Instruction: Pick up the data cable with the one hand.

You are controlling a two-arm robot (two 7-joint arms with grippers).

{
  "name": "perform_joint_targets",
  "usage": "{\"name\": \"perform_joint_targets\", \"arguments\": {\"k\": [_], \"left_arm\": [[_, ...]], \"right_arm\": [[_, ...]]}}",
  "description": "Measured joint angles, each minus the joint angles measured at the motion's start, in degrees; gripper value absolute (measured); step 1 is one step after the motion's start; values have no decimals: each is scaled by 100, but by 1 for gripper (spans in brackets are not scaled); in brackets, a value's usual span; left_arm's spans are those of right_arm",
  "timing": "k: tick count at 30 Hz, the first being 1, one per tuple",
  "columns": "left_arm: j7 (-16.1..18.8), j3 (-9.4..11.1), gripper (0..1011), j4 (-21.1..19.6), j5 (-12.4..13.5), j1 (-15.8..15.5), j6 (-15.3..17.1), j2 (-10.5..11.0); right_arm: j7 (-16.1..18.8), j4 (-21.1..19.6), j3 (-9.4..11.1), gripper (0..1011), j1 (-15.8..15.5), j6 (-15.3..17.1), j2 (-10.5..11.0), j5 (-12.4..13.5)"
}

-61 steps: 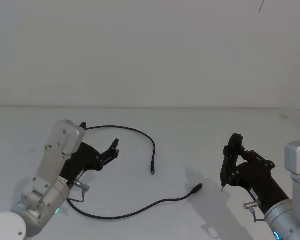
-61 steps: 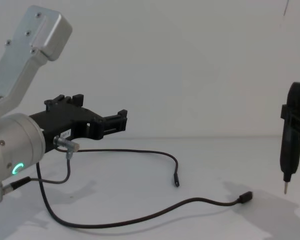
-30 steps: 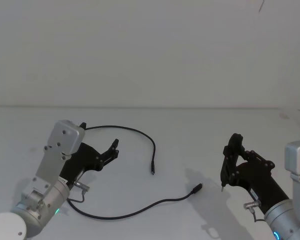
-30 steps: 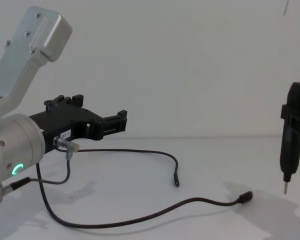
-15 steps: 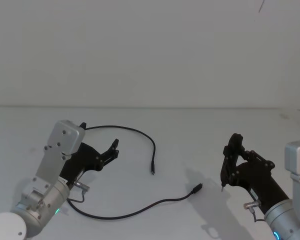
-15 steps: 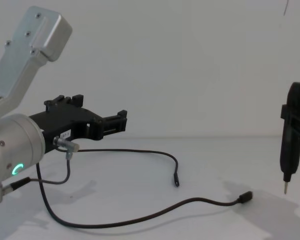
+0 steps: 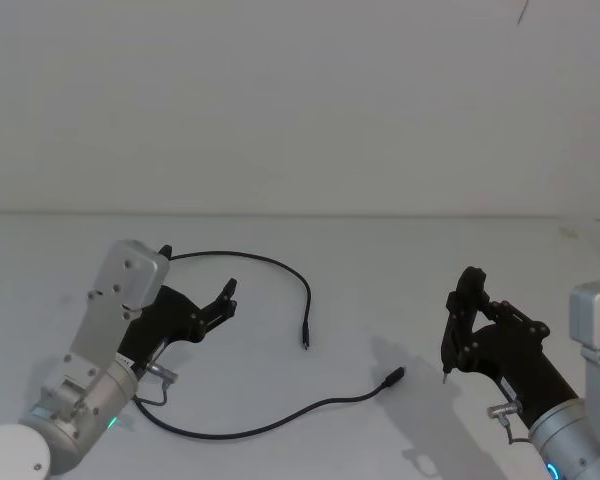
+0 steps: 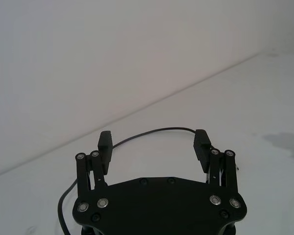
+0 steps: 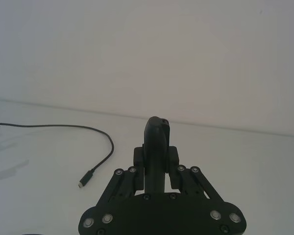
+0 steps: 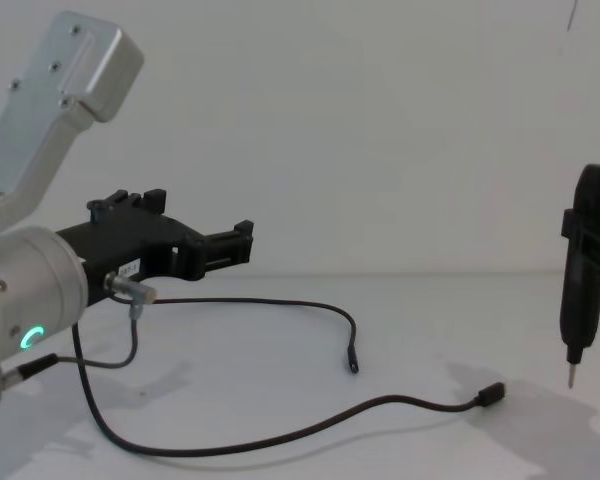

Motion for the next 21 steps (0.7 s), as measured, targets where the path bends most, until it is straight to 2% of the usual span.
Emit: {"name": "perform_joint_targets", "arguments": {"k": [9,15,17,19,21], "left_arm": [[-362,-47,1001,-186,-44,0,238,303],[-896,-77,1001,-355,-191,-65,504,638],[-957,-80,1001,-371,-210,-76,538,672],[-1251,-81,1001,-441,-300,-138,700,826],[-1392,-81,1001,-476,-344,-181,782,901]], "right_arm": [[0,0,0,279,0,0,0,0],[0,0,0,279,0,0,0,0],[0,0,0,279,0,0,0,0],[0,0,0,279,0,0,0,0],[0,0,0,279,0,0,0,0]]}}
